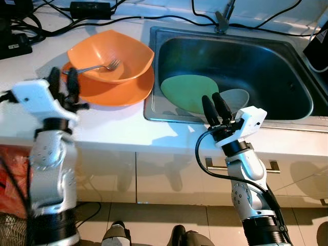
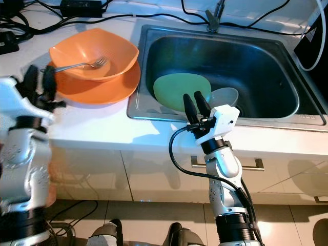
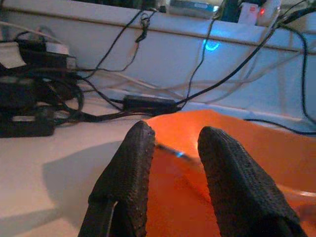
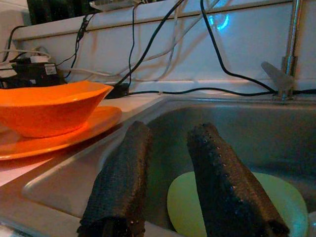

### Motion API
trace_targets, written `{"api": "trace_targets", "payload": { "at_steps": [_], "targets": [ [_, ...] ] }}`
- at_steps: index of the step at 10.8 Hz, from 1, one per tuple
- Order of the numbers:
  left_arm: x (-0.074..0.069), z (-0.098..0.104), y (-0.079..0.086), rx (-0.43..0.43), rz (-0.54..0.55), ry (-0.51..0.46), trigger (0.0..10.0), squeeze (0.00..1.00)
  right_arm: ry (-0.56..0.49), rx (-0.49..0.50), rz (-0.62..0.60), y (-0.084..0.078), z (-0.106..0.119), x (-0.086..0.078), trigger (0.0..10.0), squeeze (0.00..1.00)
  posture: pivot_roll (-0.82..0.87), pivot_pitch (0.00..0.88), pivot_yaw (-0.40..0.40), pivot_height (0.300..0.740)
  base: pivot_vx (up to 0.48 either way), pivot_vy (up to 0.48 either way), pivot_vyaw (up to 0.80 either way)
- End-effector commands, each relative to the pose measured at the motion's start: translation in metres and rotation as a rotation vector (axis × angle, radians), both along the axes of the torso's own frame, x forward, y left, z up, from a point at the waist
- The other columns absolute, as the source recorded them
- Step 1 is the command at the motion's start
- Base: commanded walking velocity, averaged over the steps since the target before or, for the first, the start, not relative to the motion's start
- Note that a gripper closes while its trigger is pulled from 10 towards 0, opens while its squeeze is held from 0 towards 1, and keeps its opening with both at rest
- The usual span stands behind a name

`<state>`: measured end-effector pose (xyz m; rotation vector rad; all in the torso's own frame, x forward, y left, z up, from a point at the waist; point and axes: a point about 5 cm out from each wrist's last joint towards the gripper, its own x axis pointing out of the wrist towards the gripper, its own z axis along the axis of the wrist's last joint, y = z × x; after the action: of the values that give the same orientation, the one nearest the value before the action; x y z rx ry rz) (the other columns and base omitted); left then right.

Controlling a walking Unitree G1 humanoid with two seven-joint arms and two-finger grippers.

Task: Kitchen organization

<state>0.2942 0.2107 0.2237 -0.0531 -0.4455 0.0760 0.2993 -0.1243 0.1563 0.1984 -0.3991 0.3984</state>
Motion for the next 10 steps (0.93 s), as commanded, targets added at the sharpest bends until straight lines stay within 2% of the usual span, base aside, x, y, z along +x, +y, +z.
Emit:
{"api": "trace_targets", "payload": {
  "at_steps": [1,9,10],
  "targets": [
    [0.003,-0.001,-0.005,-0.016,-0.023,-0.002,10.0,0.0,0.08,-0.008,-0.003,-0.002,-0.016,-0.002,10.0,0.0,0.18,0.194,-0.088,0.74,0.0,0.0,0.0],
    [0.014,-0.002,-0.018,-0.032,-0.06,0.013,10.0,0.0,0.087,-0.008,-0.008,-0.002,-0.017,-0.002,10.0,0.0,0.17,0.193,-0.086,0.74,0.0,0.0,0.0],
    [0.014,-0.003,-0.019,-0.032,-0.06,0.016,9.5,0.0,0.089,-0.009,-0.008,-0.002,-0.017,-0.001,10.0,0.0,0.17,0.193,-0.086,0.74,0.0,0.0,0.0]
  ]
}}
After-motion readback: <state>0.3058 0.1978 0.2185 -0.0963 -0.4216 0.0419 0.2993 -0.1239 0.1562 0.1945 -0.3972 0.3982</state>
